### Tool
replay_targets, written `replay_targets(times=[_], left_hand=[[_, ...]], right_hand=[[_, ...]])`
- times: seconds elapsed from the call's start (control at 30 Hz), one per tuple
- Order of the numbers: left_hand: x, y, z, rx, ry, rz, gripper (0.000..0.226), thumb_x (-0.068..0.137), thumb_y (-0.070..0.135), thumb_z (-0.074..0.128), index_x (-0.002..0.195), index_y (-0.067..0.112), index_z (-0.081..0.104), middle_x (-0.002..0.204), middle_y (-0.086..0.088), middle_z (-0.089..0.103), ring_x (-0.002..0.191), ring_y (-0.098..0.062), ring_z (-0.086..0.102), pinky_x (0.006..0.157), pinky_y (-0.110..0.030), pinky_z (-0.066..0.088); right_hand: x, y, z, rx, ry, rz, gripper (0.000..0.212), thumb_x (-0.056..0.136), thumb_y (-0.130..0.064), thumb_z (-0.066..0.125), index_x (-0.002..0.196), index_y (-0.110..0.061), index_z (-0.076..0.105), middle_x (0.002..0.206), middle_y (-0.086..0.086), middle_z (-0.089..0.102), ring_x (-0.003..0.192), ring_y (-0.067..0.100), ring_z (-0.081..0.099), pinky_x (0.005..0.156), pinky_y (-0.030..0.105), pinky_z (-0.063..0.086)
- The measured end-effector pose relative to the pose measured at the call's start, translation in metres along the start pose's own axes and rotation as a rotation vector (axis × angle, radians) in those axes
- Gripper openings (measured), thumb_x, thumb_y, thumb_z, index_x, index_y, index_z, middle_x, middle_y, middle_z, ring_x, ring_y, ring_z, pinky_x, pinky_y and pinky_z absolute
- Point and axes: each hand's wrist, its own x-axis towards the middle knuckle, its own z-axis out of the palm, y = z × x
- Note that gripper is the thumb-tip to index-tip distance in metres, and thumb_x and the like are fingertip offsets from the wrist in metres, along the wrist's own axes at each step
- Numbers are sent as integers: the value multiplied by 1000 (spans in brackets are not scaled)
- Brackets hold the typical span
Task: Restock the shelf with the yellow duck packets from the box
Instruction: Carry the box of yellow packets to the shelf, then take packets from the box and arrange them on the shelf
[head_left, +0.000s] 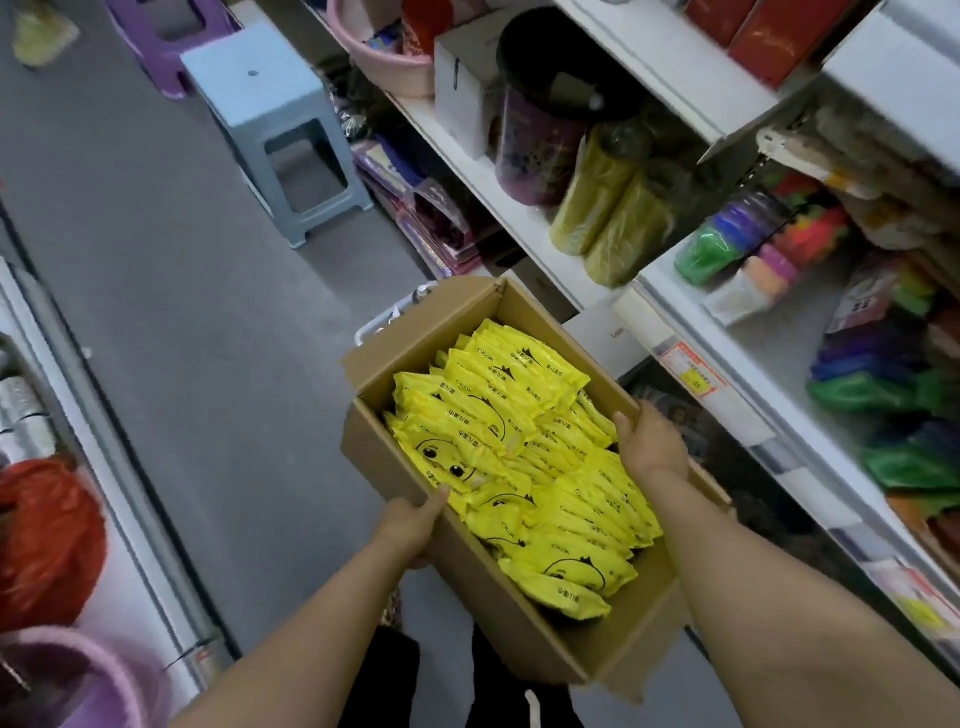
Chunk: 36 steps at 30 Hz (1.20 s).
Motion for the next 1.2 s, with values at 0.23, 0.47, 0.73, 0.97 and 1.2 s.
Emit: replay_targets(times=[0.23, 0.47, 0.73, 0.97, 1.2], left_hand=[[0, 43, -69, 283, 273, 591, 49, 82, 56, 67, 110, 17, 58, 94, 2, 64, 93, -23, 61, 84, -43, 52], [1, 80, -64, 446, 115, 804, 41, 80, 42, 75, 114, 19, 68, 92, 3, 59, 87, -15, 56, 72, -27, 39], [5, 80, -51, 534, 162, 704, 40, 81, 40, 76, 115, 20, 68, 111, -8, 63, 104, -21, 58, 77, -24, 36], [10, 79, -52, 483, 107, 667, 40, 82, 39, 74, 118, 23, 65, 110, 0, 59, 106, -15, 56, 84, -24, 38], [22, 89, -57, 470, 4, 613, 41, 86, 37, 71, 125, 27, 64, 111, 0, 56, 103, -12, 53, 83, -23, 39]], right_hand=[[-81, -40, 14, 330, -50, 89, 52, 100, -42, 52, 142, -11, 49, 133, 17, 60, 121, 36, 57, 94, 39, 46], [-123, -68, 34, 531, -244, -33, 36, 90, -40, 70, 119, -19, 71, 113, 3, 72, 103, 16, 66, 82, 24, 48], [-102, -71, 38, 498, -379, -166, 35, 85, -43, 75, 114, -23, 73, 115, -3, 70, 108, 14, 63, 93, 34, 51], [-104, -86, 56, 424, -423, -186, 54, 82, -45, 77, 130, -26, 62, 134, -2, 60, 123, 18, 56, 99, 34, 46], [-101, -101, 68, 432, -370, -116, 62, 75, -39, 85, 126, -25, 53, 128, 0, 59, 120, 18, 56, 89, 33, 47]])
